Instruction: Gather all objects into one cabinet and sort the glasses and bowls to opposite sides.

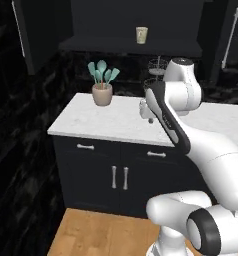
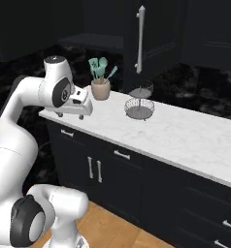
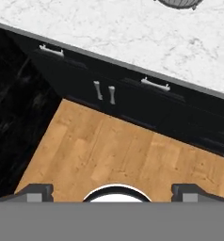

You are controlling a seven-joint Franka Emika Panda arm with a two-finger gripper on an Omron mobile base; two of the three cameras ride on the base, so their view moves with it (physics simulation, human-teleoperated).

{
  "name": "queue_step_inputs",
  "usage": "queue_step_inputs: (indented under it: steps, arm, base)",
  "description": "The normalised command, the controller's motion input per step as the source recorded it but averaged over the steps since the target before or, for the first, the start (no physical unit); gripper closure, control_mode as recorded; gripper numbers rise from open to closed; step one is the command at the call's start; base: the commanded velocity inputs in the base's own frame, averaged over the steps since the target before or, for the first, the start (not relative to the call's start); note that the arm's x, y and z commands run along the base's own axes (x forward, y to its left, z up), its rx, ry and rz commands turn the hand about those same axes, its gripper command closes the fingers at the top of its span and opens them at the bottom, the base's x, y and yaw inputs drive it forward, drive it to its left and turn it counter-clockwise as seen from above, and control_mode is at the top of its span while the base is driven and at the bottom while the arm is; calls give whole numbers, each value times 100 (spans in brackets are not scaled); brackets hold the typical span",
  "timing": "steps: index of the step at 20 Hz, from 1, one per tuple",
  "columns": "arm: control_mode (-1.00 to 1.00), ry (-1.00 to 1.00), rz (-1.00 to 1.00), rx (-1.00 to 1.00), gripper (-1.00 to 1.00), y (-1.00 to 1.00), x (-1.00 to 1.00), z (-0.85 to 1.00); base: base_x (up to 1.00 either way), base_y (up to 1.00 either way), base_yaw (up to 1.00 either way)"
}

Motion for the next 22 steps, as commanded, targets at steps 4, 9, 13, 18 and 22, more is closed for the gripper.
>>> queue_step_inputs:
  steps: [4, 9, 13, 18, 22]
  arm:
    - [100, 0, 0, 0, -100, 0, 0, 0]
    - [100, 0, 0, 0, -100, 0, 0, 0]
    - [100, 0, 0, 0, -100, 0, 0, 0]
    - [100, 0, 0, 0, -100, 0, 0, 0]
    - [100, 0, 0, 0, -100, 0, 0, 0]
  base:
    - [76, 36, -41]
    - [40, 35, -31]
    - [21, 40, -20]
    - [45, 40, -17]
    - [69, 45, -8]
